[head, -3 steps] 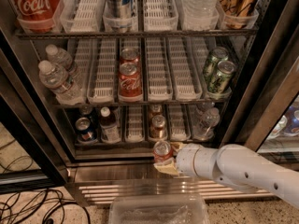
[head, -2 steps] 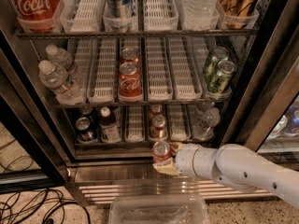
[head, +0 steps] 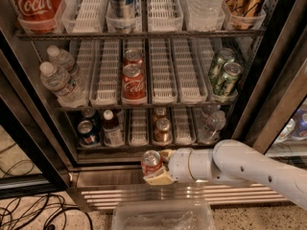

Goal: Pick coke can from bottom shelf of fridge

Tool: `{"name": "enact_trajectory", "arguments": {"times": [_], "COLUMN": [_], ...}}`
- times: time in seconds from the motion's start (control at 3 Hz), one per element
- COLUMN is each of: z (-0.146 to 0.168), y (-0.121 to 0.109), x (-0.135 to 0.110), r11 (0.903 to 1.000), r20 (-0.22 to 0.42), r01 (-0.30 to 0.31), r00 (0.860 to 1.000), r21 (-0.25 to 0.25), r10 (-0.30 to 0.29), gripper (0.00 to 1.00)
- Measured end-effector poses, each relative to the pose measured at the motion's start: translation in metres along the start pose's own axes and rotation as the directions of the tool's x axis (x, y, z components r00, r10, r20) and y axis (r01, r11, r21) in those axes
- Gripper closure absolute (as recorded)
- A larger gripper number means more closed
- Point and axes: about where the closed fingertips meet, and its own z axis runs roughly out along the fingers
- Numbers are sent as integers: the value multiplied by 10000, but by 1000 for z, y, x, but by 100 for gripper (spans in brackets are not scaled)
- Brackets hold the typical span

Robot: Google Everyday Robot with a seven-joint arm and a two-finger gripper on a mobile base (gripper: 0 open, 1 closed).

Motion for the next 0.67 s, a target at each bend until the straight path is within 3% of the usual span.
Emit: {"name": "enact_trajectory", "arguments": {"times": [0.33, 0.67], "z": [12, 15], "y": [21, 38], "x": [-18, -33], "r11": [9938, 9834], "r20": [357, 867], "r01": [389, 700], "r00": [9987, 9947], "r21": [-1046, -1673], "r10": [-353, -560], "gripper": [100, 100]}}
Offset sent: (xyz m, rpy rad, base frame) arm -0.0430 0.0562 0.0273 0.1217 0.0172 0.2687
